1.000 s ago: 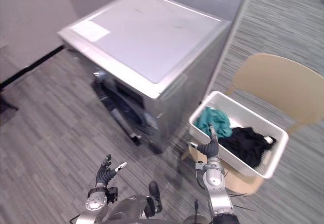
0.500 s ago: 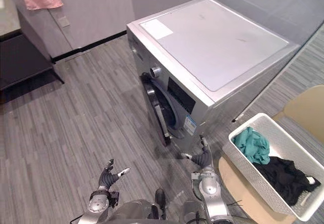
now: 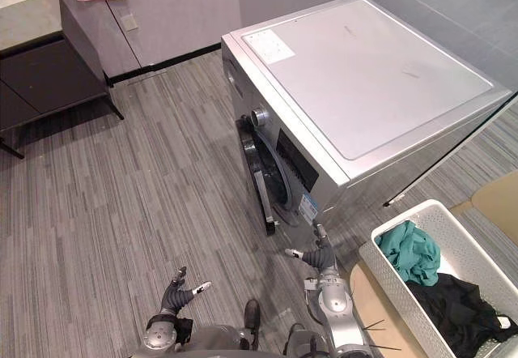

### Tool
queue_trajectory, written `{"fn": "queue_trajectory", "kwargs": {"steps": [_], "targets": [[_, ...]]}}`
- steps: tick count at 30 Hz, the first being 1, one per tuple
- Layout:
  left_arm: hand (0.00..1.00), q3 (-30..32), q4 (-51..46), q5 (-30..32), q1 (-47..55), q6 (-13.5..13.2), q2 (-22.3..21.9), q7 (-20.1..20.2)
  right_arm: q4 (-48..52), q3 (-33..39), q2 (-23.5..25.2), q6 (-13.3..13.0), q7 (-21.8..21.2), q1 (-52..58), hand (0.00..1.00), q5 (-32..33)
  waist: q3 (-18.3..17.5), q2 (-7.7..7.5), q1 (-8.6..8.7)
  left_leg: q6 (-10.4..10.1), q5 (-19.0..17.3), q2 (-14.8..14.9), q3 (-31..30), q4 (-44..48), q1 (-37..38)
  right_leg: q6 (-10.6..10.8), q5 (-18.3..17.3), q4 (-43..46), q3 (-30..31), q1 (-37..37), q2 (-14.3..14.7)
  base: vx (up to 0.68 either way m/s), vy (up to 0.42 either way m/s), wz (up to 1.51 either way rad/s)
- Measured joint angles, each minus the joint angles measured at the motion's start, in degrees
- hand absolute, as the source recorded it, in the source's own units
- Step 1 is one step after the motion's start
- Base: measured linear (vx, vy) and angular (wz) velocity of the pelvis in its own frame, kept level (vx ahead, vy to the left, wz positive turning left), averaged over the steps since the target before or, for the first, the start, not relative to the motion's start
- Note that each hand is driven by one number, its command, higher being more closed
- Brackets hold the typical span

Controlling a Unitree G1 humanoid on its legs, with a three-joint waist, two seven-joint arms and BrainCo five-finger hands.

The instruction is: Pick up the laundry basket with both hands and put the clothes into the washing machine.

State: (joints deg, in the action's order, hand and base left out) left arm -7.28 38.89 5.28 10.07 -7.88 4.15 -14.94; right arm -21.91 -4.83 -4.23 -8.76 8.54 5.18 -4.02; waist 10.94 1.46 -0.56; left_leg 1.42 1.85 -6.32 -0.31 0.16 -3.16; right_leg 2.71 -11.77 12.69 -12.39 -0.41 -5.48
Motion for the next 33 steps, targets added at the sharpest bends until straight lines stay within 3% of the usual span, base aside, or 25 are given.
{"fn": "queue_trajectory", "kwargs": {"steps": [5,9,11,13,18,20,23,26,30,33], "targets": [[0.0,0.18,0.49,-0.15,-0.04,-0.02,0.55,-0.02,-5.79,-0.67,-0.93,-0.07,0.06,-10.2,0.0,3.96,0.51,1.04,-0.27,-1.15,3.09,0.86,-2.72,-1.92,-3.32,-1.24,0.85,0.17,-2.87,-3.36,0.85,-0.07,-0.09,0.28],[0.0,0.27,0.16,-0.97,-0.36,-0.11,0.52,-0.12,-10.82,-0.37,-2.68,-0.21,1.0,-20.11,0.0,6.9,2.48,3.78,-1.35,-1.62,4.55,1.29,-4.51,-2.02,-7.1,-1.77,1.55,1.88,-4.72,-7.07,1.22,-0.07,-0.029,0.24],[0.0,0.69,-0.16,-1.9,-1.76,-0.34,0.45,-0.18,-13.08,-0.04,-4.53,-0.18,1.9,-24.81,0.0,8.19,4.28,5.52,-3.5,-1.66,4.71,1.31,-5.04,-2.03,-9.01,-2.17,1.14,4.3,-5.1,-9.89,0.91,-0.11,-0.014,0.11],[0.0,1.61,-0.3,-2.58,-2.56,-0.55,0.53,-0.38,-14.06,1.03,-5.66,0.13,3.3,-28.5,0.0,8.6,5.91,6.37,-3.39,-1.47,4.57,1.26,-4.88,-2.04,-10.43,-2.25,0.59,6.03,-6.44,-11.5,0.26,-0.11,-0.026,0.31],[0.0,2.42,-2.31,-3.79,-2.51,-1.51,0.51,-1.61,-18.22,5.37,-8.44,0.34,6.71,-40.06,0.0,9.22,10.12,6.45,-3.94,-1.44,6.98,0.6,-4.43,-2.1,-14.17,-2.59,-2.15,12.4,-7.36,-17.25,-1.77,-0.06,-0.041,0.24],[0.0,2.41,-3.7,-4.93,-2.43,-1.64,0.49,-1.94,-19.71,6.66,-9.1,0.34,8.2,-44.58,0.0,11.32,11.17,6.59,-5.19,-1.42,7.83,0.27,-4.75,-2.07,-16.24,-2.85,-2.64,14.23,-7.74,-19.91,-2.5,-0.04,-0.062,0.16],[0.0,2.37,-4.68,-5.51,-2.43,-2.24,0.45,-2.27,-22.31,6.71,-11.47,0.35,9.05,-48.37,0.0,13.73,11.91,7.01,-5.76,-0.69,8.68,-0.04,-6.03,-2.08,-17.89,-3.01,-2.89,15.14,-8.03,-21.48,-2.72,-0.01,-0.053,0.25],[0.0,2.34,-4.66,-5.99,-2.49,-2.64,0.51,-2.78,-22.79,4.27,-14.36,-1.47,7.33,-49.62,0.0,15.91,12.55,7.01,-6.39,-0.19,9.15,-0.21,-6.67,-2.02,-19.66,-3.03,-2.89,15.58,-8.08,-23.35,-2.76,-0.03,-0.043,0.03],[0.0,1.47,-4.65,-7.01,-5.13,-3.01,0.53,-2.82,-23.98,0.34,-17.42,-1.83,5.21,-53.88,0.0,19.17,13.12,7.96,-6.1,-1.22,9.91,-0.2,-8.4,-2.06,-22.51,-3.35,-2.67,15.99,-9.18,-26.02,-2.76,-0.09,-0.023,0.08],[0.0,-0.26,-4.97,-7.06,-7.28,-3.97,0.52,-2.89,-24.1,-3.49,-16.91,-1.35,6.22,-57.06,0.0,20.26,13.61,9.05,-6.57,-1.39,9.93,0.19,-10.78,-2.21,-24.01,-3.59,-2.46,15.06,-12.2,-26.42,-2.57,-0.14,-0.047,0.19]]}}
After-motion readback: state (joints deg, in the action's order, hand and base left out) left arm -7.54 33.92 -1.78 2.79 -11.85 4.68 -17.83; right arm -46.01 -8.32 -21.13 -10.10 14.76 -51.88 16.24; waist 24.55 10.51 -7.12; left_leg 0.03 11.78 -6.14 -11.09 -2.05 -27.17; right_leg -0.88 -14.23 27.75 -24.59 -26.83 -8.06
